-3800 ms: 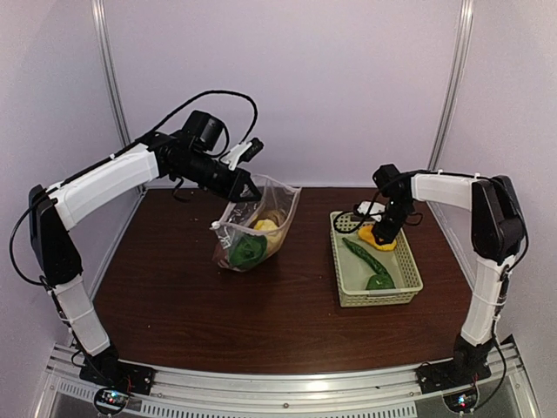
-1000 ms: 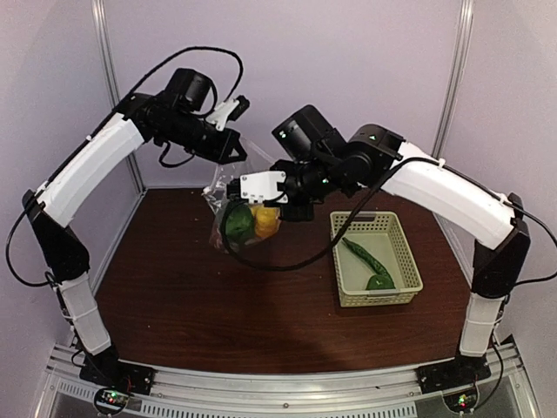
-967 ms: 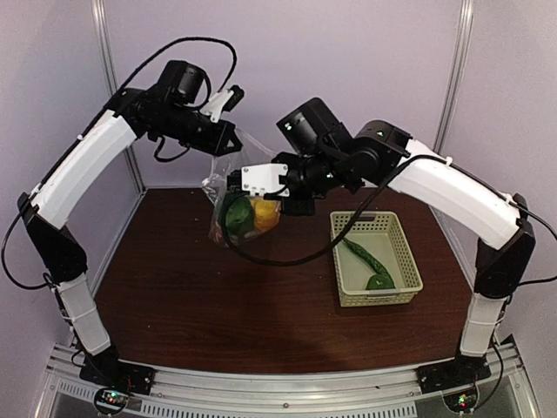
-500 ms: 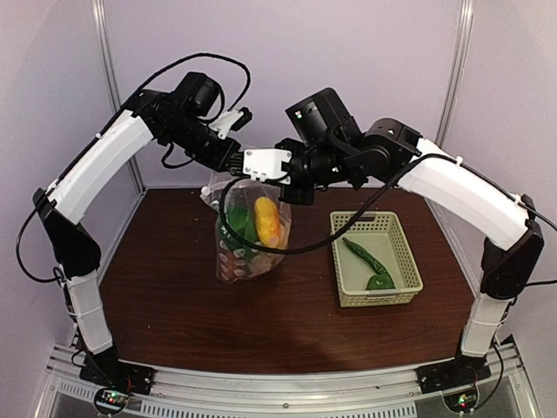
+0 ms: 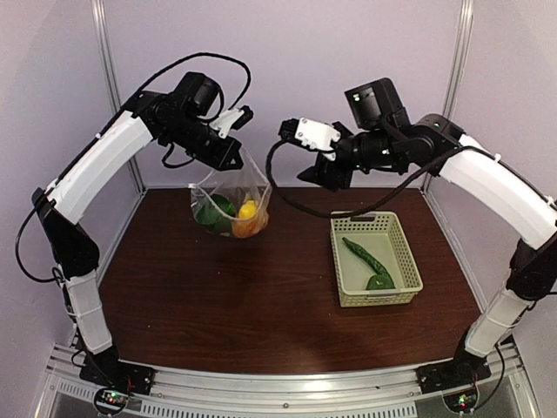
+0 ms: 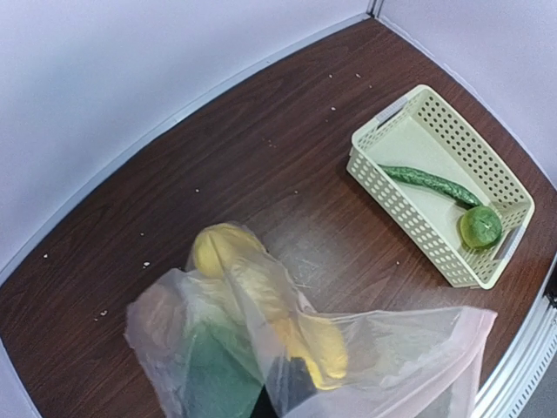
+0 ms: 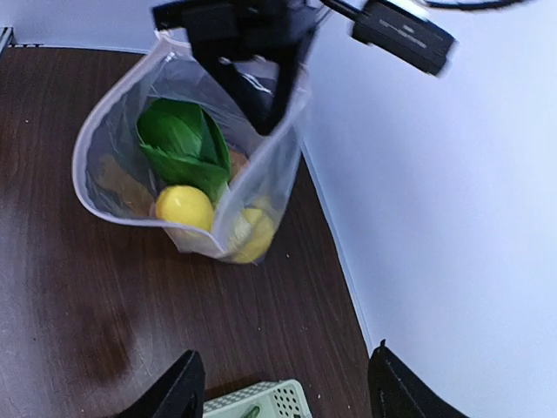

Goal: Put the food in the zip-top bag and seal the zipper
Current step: Adjust the zipper food storage bag at the center of the board, then pick up the fake fruit from the bin.

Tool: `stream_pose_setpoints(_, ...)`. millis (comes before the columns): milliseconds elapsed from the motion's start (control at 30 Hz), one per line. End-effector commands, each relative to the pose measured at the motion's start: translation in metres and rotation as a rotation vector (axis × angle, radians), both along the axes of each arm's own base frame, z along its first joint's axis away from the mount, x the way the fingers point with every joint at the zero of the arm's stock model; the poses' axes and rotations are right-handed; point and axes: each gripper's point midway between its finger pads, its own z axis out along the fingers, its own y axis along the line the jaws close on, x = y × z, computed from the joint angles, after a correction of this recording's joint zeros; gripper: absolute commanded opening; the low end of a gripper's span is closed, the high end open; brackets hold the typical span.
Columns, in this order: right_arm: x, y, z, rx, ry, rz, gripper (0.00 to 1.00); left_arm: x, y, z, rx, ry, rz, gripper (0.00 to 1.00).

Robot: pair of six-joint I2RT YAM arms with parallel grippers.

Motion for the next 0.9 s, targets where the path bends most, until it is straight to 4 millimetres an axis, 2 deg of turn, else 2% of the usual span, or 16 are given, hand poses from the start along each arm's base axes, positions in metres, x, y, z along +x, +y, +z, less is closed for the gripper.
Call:
stream_pose_setpoints(0, 0.011, -0.053, -0.019, 0.099, 0.161, -0.044, 0.64, -0.006, -0.019, -0.007, -0.085, 0.011, -0.091, 0.0)
stream_pose_setpoints(100, 0.01, -0.09, -0.089, -0.011, 0.315, -0.075, 0.64, -0.006, -0.021, -0.034, -0.054, 0.05, -0.094, 0.0)
stream_pose_setpoints(233, -0.005, -0.135, -0.174, -0.147, 0.541, -0.134, 0.6, -0.006, -0.021, -0.056, -0.03, 0.08, -0.093, 0.0)
stream_pose_setpoints(333, -0.023, -0.159, -0.217, -0.246, 0.67, -0.168, 0.59, -0.007, -0.021, -0.062, -0.031, 0.091, -0.092, 0.0)
stream_pose_setpoints(433, -0.041, -0.176, -0.251, -0.312, 0.737, -0.21, 0.61, -0.009, -0.022, -0.062, -0.043, 0.096, -0.1, 0.0)
stream_pose_setpoints(500, -0.041, -0.185, -0.263, -0.334, 0.742, -0.263, 0.61, -0.011, -0.023, -0.062, -0.049, 0.099, -0.105, 0.0)
stream_pose_setpoints(700, -0.038, -0.201, -0.281, -0.384, 0.775, -0.352, 0.62, -0.014, -0.023, -0.059, -0.061, 0.101, -0.109, 0.0)
stream_pose_setpoints(867, -0.041, -0.21, -0.303, -0.43, 0.815, -0.393, 0.68, -0.016, -0.024, -0.058, -0.064, 0.103, -0.115, 0.0)
